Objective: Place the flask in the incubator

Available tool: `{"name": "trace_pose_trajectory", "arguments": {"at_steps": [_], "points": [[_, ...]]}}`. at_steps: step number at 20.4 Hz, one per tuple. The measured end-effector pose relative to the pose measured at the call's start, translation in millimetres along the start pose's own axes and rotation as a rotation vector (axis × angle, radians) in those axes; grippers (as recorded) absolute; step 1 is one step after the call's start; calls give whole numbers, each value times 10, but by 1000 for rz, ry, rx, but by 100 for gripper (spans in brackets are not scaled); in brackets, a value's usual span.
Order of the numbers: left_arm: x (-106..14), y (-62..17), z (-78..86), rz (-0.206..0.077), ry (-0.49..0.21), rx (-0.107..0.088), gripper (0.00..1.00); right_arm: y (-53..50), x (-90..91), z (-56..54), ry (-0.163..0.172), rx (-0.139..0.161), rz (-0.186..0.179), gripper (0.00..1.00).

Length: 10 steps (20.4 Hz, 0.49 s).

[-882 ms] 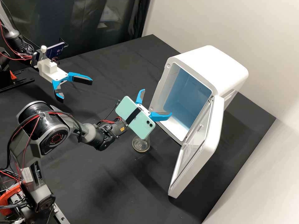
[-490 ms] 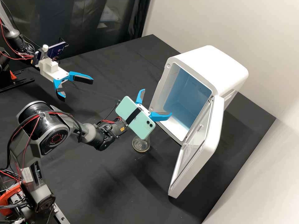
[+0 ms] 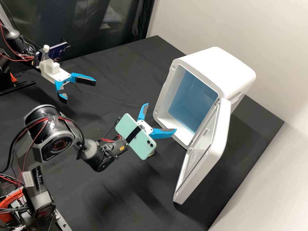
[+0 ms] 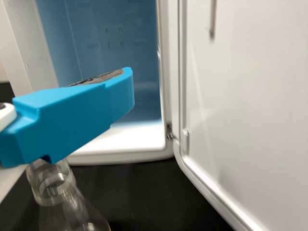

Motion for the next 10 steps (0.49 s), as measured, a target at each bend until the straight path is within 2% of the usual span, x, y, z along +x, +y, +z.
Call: {"name": "trace_pose_trajectory", "arguments": {"at_steps": [5, 7, 10], "points": [[-69, 3, -5, 4, 11, 4, 100, -84, -257, 187, -64, -6, -83, 100], [-82, 1, -2, 5, 13, 4, 100, -134, -388, 196, -67, -14, -126, 100], [-89, 5, 4, 7, 12, 5, 100, -183, -535, 178, -62, -22, -164, 100]]}}
